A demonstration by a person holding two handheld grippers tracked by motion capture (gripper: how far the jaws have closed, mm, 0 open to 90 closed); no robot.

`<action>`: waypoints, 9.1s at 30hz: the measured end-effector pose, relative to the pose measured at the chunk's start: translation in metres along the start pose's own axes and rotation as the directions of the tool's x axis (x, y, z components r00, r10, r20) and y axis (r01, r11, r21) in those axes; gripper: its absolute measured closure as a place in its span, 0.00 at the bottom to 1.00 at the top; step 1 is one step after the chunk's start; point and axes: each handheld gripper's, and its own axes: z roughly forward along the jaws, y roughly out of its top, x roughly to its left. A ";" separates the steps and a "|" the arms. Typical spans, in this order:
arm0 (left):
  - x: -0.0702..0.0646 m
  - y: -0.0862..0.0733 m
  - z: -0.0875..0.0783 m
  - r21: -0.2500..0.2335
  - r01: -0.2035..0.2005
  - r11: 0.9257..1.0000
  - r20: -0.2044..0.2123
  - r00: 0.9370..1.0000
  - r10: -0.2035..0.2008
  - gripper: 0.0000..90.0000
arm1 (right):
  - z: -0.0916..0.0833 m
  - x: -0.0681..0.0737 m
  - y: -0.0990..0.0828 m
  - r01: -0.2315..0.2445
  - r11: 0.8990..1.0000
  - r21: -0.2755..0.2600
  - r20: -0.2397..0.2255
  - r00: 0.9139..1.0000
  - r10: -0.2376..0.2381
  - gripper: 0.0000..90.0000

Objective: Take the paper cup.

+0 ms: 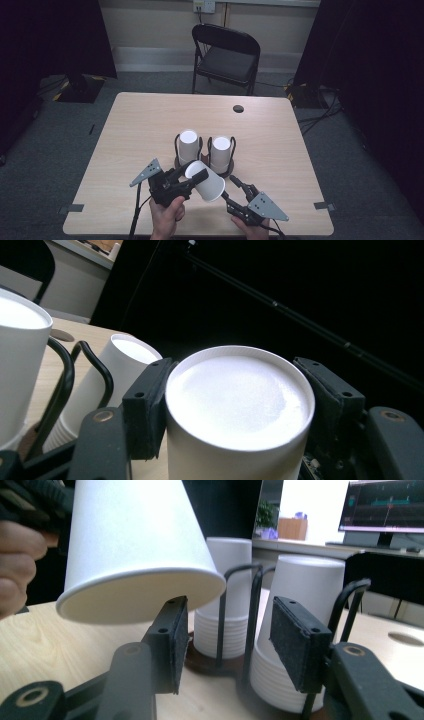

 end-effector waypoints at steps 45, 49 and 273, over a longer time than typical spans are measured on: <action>0.019 -0.012 0.014 0.027 0.162 0.986 0.080 0.983 -0.164 0.34 | 0.019 0.002 0.012 0.090 0.990 -0.112 -0.071 0.993 -0.098 0.96; 0.018 -0.011 0.011 -0.001 0.095 0.996 0.042 0.995 -0.094 0.33 | 0.018 0.001 0.011 0.076 0.992 -0.101 -0.070 0.994 -0.083 0.96; -0.002 -0.057 0.033 0.387 -0.607 0.695 -0.168 0.694 0.700 0.26 | 0.033 -0.048 0.048 -0.170 0.902 0.396 -0.062 0.976 0.211 0.50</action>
